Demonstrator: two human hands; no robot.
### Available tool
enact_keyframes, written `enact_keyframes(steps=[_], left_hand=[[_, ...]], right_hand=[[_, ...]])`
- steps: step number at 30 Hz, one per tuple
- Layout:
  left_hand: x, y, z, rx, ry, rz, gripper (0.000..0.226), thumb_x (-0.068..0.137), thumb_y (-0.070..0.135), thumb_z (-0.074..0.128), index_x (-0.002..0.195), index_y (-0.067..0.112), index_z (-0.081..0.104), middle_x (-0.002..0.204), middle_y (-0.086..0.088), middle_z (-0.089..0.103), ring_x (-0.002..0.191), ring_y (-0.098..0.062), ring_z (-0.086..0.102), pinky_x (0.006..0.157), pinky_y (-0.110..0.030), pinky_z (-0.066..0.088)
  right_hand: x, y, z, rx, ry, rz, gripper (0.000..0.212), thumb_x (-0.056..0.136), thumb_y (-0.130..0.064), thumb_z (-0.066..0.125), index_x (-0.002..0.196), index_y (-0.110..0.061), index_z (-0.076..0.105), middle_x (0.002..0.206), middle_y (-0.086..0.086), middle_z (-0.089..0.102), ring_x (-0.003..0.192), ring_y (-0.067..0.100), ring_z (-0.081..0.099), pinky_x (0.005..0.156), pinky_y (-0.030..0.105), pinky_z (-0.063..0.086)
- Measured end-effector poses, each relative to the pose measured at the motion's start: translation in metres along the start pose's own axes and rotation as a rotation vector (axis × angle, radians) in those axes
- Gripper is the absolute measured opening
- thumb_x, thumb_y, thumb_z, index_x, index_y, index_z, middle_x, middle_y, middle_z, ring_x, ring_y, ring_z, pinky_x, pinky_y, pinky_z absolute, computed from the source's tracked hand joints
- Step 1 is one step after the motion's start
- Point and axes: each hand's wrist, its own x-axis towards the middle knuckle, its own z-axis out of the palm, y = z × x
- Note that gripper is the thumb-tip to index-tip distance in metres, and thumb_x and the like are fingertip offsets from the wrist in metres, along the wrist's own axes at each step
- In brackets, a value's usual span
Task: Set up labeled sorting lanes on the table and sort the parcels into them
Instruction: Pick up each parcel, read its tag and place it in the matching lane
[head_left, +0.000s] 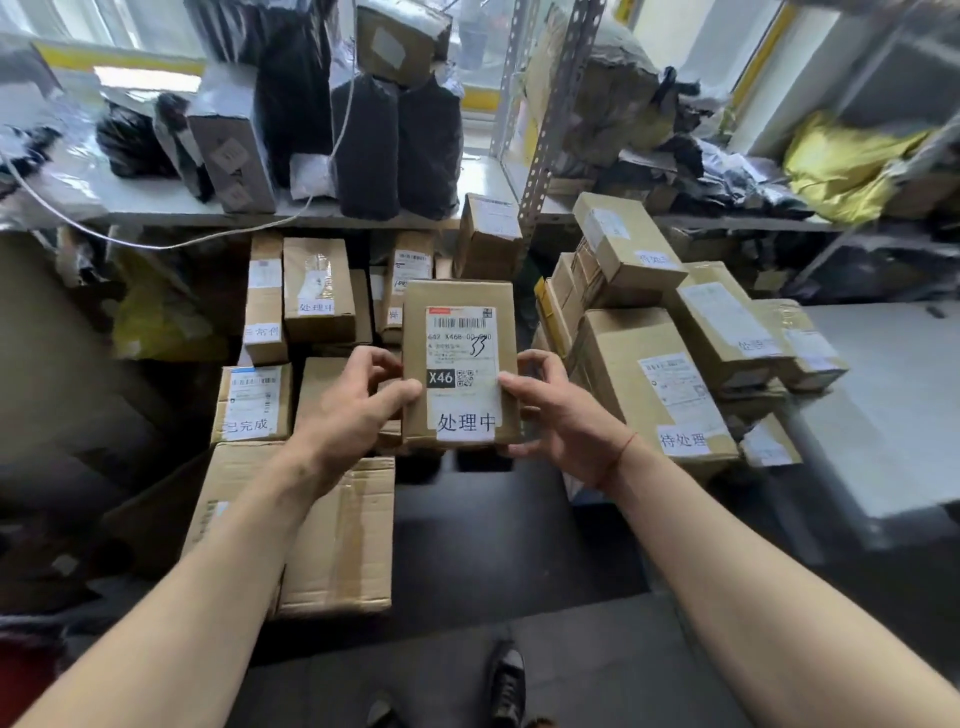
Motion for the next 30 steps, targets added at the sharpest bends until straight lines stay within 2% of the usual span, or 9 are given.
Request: enact_keyframes(steps=[2, 6, 10, 14, 18, 21, 23, 26, 30], left_hand=[[-0.007, 0.013, 0.013, -0.006, 0.014, 0.043, 0.023, 0.104, 0.031, 0.064, 0.123, 0.03, 0.051, 0.128, 0.0, 0.064, 0.114, -0.023, 0.069, 0.082, -0.047, 0.065], [-0.018, 0.042, 0.047, 0.013, 0.069, 0.117, 0.019, 0.106, 0.033, 0.059, 0.123, 0.031, 0.051, 0.127, 0.002, 0.066, 0.11, -0.018, 0.07, 0.072, -0.034, 0.063], [-0.028, 0.067, 0.093, 0.0, 0.112, 0.191, 0.029, 0.108, 0.035, 0.054, 0.134, 0.023, 0.048, 0.117, -0.002, 0.07, 0.092, -0.013, 0.076, 0.06, -0.022, 0.06], [-0.03, 0.08, 0.152, -0.003, 0.136, 0.221, 0.03, 0.109, 0.037, 0.053, 0.134, 0.021, 0.048, 0.116, -0.003, 0.073, 0.095, -0.013, 0.077, 0.066, -0.028, 0.064], [-0.028, 0.088, 0.208, -0.01, 0.13, 0.209, 0.032, 0.105, 0.049, 0.057, 0.132, 0.032, 0.051, 0.127, -0.004, 0.072, 0.111, -0.025, 0.074, 0.082, -0.051, 0.066], [-0.026, 0.099, 0.244, -0.03, 0.099, 0.21, 0.028, 0.107, 0.045, 0.057, 0.13, 0.031, 0.05, 0.125, -0.005, 0.073, 0.11, -0.027, 0.075, 0.085, -0.057, 0.064], [-0.021, 0.107, 0.266, -0.042, 0.068, 0.233, 0.028, 0.107, 0.041, 0.056, 0.13, 0.027, 0.05, 0.125, -0.006, 0.072, 0.108, -0.026, 0.075, 0.085, -0.055, 0.065], [-0.014, 0.115, 0.293, -0.046, 0.012, 0.23, 0.034, 0.107, 0.037, 0.057, 0.135, 0.02, 0.048, 0.124, -0.002, 0.072, 0.105, -0.021, 0.076, 0.076, -0.041, 0.066], [-0.004, 0.115, 0.334, -0.038, -0.062, 0.231, 0.032, 0.106, 0.036, 0.059, 0.133, 0.025, 0.047, 0.133, -0.001, 0.069, 0.108, -0.02, 0.075, 0.084, -0.049, 0.065]], right_hand=[[-0.012, -0.01, -0.007, -0.025, 0.003, -0.058, 0.056, 0.092, -0.033, 0.076, 0.138, -0.035, 0.045, 0.127, 0.003, 0.071, 0.114, 0.021, 0.07, 0.08, 0.048, 0.06], [-0.038, -0.03, -0.031, -0.074, -0.035, -0.158, 0.061, 0.088, -0.024, 0.074, 0.139, -0.037, 0.044, 0.114, -0.003, 0.079, 0.105, 0.015, 0.075, 0.085, 0.05, 0.053], [-0.064, -0.054, -0.075, -0.108, -0.106, -0.218, 0.068, 0.091, -0.023, 0.076, 0.147, -0.035, 0.039, 0.124, 0.001, 0.076, 0.114, 0.019, 0.073, 0.085, 0.047, 0.058], [-0.086, -0.069, -0.131, -0.129, -0.125, -0.235, 0.07, 0.093, -0.027, 0.075, 0.152, -0.033, 0.038, 0.125, 0.003, 0.075, 0.114, 0.015, 0.071, 0.084, 0.044, 0.058], [-0.103, -0.078, -0.188, -0.136, -0.124, -0.244, 0.068, 0.087, -0.037, 0.078, 0.147, -0.037, 0.045, 0.131, -0.001, 0.073, 0.124, 0.021, 0.068, 0.086, 0.046, 0.055], [-0.12, -0.087, -0.223, -0.056, -0.129, -0.236, 0.065, 0.092, -0.03, 0.076, 0.149, -0.033, 0.045, 0.129, 0.004, 0.074, 0.115, 0.021, 0.073, 0.076, 0.038, 0.06], [-0.13, -0.093, -0.244, -0.002, -0.104, -0.249, 0.064, 0.094, -0.026, 0.074, 0.151, -0.031, 0.044, 0.129, 0.01, 0.074, 0.113, 0.025, 0.074, 0.08, 0.045, 0.061], [-0.14, -0.091, -0.271, -0.038, -0.044, -0.276, 0.067, 0.091, -0.031, 0.071, 0.152, -0.034, 0.044, 0.13, 0.006, 0.074, 0.122, 0.026, 0.07, 0.09, 0.053, 0.058], [-0.153, -0.086, -0.311, -0.022, -0.003, -0.273, 0.067, 0.092, -0.031, 0.07, 0.152, -0.035, 0.041, 0.134, 0.006, 0.071, 0.125, 0.028, 0.069, 0.088, 0.048, 0.06]])
